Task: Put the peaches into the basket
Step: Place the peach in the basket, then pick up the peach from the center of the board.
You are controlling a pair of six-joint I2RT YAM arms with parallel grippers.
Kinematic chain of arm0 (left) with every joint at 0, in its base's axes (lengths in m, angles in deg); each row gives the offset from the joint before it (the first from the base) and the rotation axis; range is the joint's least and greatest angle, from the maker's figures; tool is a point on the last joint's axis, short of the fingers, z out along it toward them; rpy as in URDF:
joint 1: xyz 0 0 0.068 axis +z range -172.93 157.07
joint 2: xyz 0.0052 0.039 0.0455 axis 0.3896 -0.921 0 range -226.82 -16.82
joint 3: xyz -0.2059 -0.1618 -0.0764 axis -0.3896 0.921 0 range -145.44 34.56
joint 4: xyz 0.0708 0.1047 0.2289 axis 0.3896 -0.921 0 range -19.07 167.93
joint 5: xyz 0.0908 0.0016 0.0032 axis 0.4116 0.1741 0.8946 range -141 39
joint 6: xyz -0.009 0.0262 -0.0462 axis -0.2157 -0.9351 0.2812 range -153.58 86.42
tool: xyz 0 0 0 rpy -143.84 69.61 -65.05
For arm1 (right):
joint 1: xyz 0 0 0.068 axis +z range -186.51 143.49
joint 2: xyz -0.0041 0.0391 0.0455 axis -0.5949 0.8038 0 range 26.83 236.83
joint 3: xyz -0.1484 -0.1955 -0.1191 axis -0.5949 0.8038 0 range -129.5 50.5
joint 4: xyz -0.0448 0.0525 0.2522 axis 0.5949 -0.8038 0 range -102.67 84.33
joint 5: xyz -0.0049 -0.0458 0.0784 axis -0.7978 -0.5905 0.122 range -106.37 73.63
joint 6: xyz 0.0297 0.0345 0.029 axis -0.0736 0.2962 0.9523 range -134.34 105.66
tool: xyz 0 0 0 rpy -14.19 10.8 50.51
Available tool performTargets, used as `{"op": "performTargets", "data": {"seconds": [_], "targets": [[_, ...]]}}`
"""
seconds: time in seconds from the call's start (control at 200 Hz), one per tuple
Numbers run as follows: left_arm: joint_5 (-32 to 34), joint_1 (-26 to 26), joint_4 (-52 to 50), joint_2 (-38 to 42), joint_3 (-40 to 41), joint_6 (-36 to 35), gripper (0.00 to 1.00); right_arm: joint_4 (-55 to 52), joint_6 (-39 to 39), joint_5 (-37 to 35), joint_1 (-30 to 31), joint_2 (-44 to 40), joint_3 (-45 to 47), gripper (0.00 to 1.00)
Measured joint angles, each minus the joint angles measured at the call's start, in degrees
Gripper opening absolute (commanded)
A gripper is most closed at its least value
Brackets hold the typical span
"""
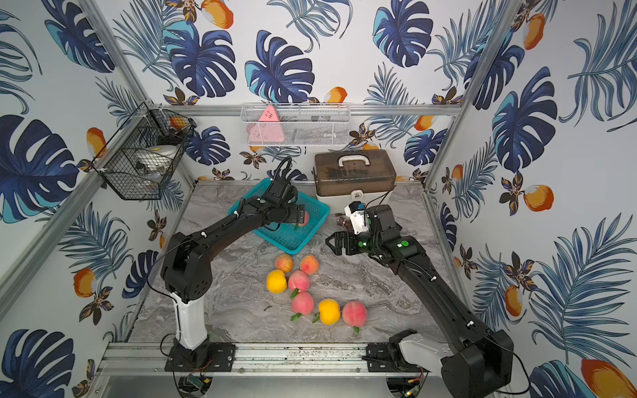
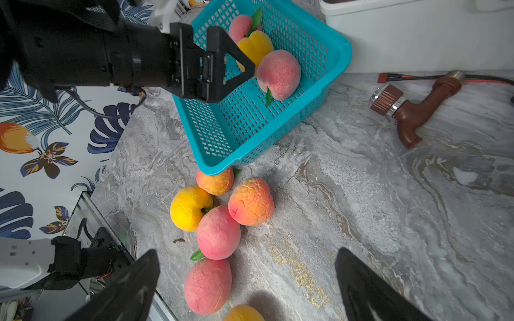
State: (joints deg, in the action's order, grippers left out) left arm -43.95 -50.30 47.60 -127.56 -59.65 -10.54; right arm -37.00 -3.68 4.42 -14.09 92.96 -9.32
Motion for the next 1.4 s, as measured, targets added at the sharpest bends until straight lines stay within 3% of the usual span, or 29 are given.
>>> {"op": "performTargets", "data": {"seconds": [0.305,0.581,0.806,1.191,1.401], "targets": [[-2.12,-1.38,-2.36,12.0,9.97,-0.04,0.99,-5.05,4.81,-4.26,3.96,-7.39,4.44,1.0],[-3.65,-4.59,-3.63,21.92,17.88,-0.24,0.99,-9.11,10.82,-12.74,16.9,-12.09,7.19,1.0],[-4.52,-7.28,-3.98,27.85,23.93,-0.24,0.99,-13.44,16.33,-18.23,22.95,-16.65,9.29,1.0],[-5.57,-12.83,-2.67,33.2,30.84,1.99,0.99,-23.28,25.0,-25.64,26.23,-21.53,13.73,1.0],[-7.21,-15.72,-2.01,35.41,31.56,2.36,0.99,-24.13,27.96,-27.52,26.27,-19.06,18.14,1.0]]}}
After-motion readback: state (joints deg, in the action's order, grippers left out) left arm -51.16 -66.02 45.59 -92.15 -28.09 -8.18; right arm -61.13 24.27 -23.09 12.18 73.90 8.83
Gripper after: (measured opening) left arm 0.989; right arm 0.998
